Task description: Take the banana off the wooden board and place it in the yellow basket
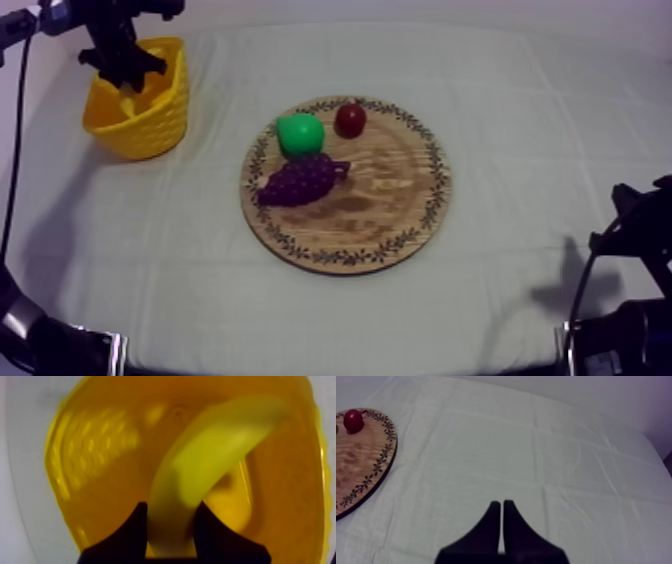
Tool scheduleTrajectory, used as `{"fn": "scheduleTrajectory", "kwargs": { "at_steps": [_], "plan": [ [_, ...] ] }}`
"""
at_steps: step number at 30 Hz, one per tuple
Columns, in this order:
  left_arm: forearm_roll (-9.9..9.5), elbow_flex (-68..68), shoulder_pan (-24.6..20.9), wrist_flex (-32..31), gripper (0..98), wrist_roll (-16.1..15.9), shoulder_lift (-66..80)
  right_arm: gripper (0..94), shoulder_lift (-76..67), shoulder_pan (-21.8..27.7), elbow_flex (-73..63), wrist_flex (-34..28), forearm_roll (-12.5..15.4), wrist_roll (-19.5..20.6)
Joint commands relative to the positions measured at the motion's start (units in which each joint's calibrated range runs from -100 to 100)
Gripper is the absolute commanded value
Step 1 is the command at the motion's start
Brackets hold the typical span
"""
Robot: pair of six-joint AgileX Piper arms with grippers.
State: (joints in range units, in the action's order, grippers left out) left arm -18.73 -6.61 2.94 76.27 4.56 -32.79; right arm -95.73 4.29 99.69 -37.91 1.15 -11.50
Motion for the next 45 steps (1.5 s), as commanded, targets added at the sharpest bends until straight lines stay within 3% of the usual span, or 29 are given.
{"fn": "scheduleTrajectory", "kwargs": {
  "at_steps": [1, 8, 22, 26, 32, 40, 45],
  "plan": [
    [0.34, 0.49, -0.25, -0.94, 27.1, -0.31, 0.24, 0.3, -0.02, 0.00, -0.03, 0.01, -0.01, 0.00],
    [2.41, 2.92, -0.82, -5.81, 39.8, -2.30, 1.68, 0.3, -0.02, 0.00, -0.03, 0.01, -0.01, 0.00],
    [4.19, 5.81, -1.38, -11.01, 43.1, -3.59, 2.75, 0.3, -0.02, 0.00, -0.03, 0.01, -0.01, 0.00],
    [5.02, 8.63, -1.79, -13.96, 34.4, -3.47, 5.23, 0.3, -0.02, 0.00, -0.03, 0.01, -0.01, 0.00],
    [8.74, 16.92, -2.61, -21.00, 6.4, -5.69, 13.71, 0.3, -0.02, 0.00, -0.03, 0.01, -0.01, 0.00],
    [10.92, 38.15, -2.13, -34.29, 0.5, -7.42, 34.01, 0.3, -0.02, 0.00, -0.03, 0.01, -0.01, 0.00],
    [12.27, 52.88, -2.71, -41.71, 0.2, -6.93, 49.69, 0.3, -0.02, 0.00, -0.03, 0.01, -0.01, 0.00]
  ]
}}
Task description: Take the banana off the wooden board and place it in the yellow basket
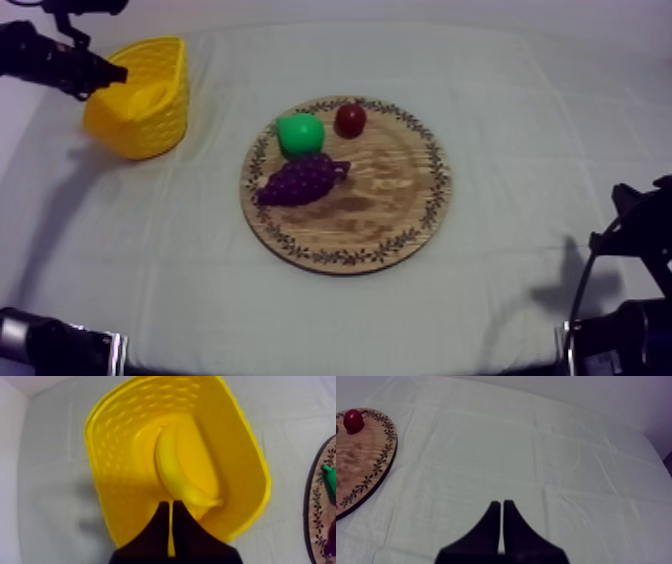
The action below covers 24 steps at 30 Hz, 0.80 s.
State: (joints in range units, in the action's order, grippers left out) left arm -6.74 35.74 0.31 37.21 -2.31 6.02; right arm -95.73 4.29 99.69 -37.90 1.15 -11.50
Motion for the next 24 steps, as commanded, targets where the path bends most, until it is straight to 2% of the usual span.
{"fn": "scheduleTrajectory", "kwargs": {
  "at_steps": [1, 8, 15, 21, 24],
  "plan": [
    [0.79, 13.18, -0.13, -3.49, 0.1, -0.39, 14.04, 0.3, -0.02, 0.00, -0.03, 0.00, -0.01, 0.02],
    [5.99, 30.11, -0.39, -8.39, 0.1, -3.91, 35.53, 0.3, -0.02, 0.00, -0.03, 0.00, -0.01, 0.05],
    [8.53, 46.14, -1.36, -11.03, 0.1, -4.01, 55.08, 0.3, -0.02, 0.00, -0.03, 0.00, -0.01, 0.03],
    [9.27, 56.26, -1.44, -9.35, 0.1, -3.97, 72.30, 0.3, -0.02, 0.00, -0.03, 0.00, -0.01, 0.00],
    [7.86, 59.53, -0.03, -7.51, 0.1, -2.20, 79.66, 0.3, -0.02, 0.00, -0.03, 0.00, -0.01, 0.00]
  ]
}}
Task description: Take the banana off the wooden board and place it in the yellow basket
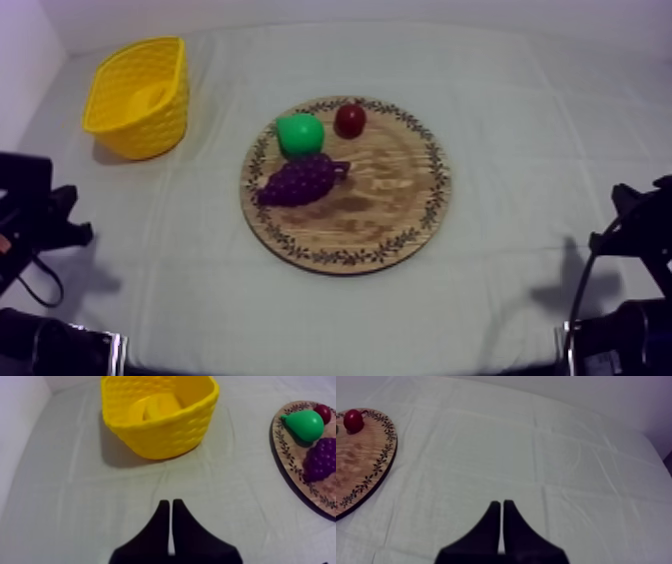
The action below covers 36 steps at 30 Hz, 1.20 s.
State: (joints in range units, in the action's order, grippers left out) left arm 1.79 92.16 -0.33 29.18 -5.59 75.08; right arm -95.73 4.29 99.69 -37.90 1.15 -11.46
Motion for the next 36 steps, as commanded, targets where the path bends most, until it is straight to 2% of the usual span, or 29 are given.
{"fn": "scheduleTrajectory", "kwargs": {
  "at_steps": [1, 4, 9, 17, 19, 24, 26, 36],
  "plan": [
    [-1.15, 4.20, 1.05, 0.99, 0.1, 1.66, 12.67, 0.3, -0.02, 0.00, -0.03, 0.00, -0.01, -0.05],
    [-2.45, 6.12, 1.75, 3.34, 0.1, 3.02, 17.67, 0.3, -0.02, 0.00, -0.03, 0.00, -0.01, -0.03],
    [-3.38, 6.38, 1.94, 6.88, 0.1, 3.80, 23.08, 0.3, -0.02, 0.00, -0.03, 0.00, -0.01, -0.04],
    [-3.75, 5.48, 1.34, 10.73, 0.1, 4.53, 24.65, 0.3, -0.02, 0.00, -0.03, 0.00, -0.01, -0.05],
    [-3.76, 5.53, 2.25, 10.60, 0.1, 6.55, 24.75, 0.3, -0.02, 0.00, -0.03, 0.00, -0.01, -0.05],
    [-3.81, 6.95, 3.95, 5.99, 0.1, 14.40, 24.89, 0.3, -0.02, 0.00, -0.03, 0.00, -0.01, -0.05],
    [-3.82, 7.18, 4.15, 5.25, 0.1, 16.10, 24.90, 0.3, -0.02, 0.00, -0.03, 0.00, -0.01, -0.05],
    [-3.82, 7.39, 4.34, 4.55, 0.1, 15.96, 24.92, 0.3, -0.02, 0.00, -0.03, 0.00, -0.01, -0.05]
  ]
}}
